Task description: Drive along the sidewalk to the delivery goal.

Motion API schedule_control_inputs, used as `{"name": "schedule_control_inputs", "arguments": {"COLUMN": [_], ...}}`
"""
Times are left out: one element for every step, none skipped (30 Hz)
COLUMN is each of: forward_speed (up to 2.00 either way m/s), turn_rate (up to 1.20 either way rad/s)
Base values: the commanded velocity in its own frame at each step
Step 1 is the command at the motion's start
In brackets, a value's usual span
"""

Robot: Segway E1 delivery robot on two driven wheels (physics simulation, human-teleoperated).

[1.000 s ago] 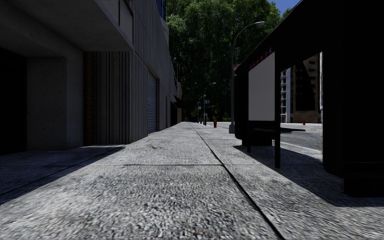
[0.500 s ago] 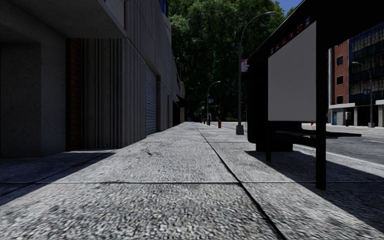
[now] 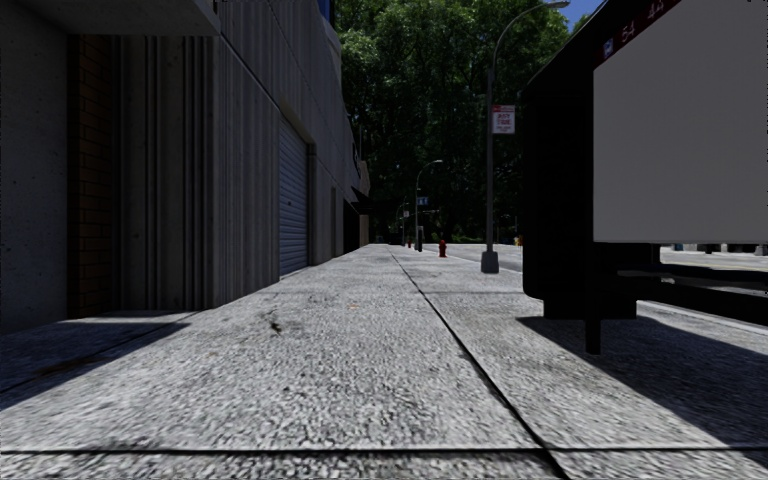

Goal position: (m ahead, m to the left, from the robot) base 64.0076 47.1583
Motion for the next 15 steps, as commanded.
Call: {"name": "schedule_control_inputs", "arguments": {"forward_speed": [1.96,1.96,1.96,1.96,1.96,1.96,1.96,1.96,1.96,1.96,1.96,1.96,1.96,1.96,1.96], "turn_rate": [0.00,0.00,0.00,0.00,0.00,0.00,0.00,0.00,0.00,0.00,0.00,0.00,0.00,0.00,0.00]}}
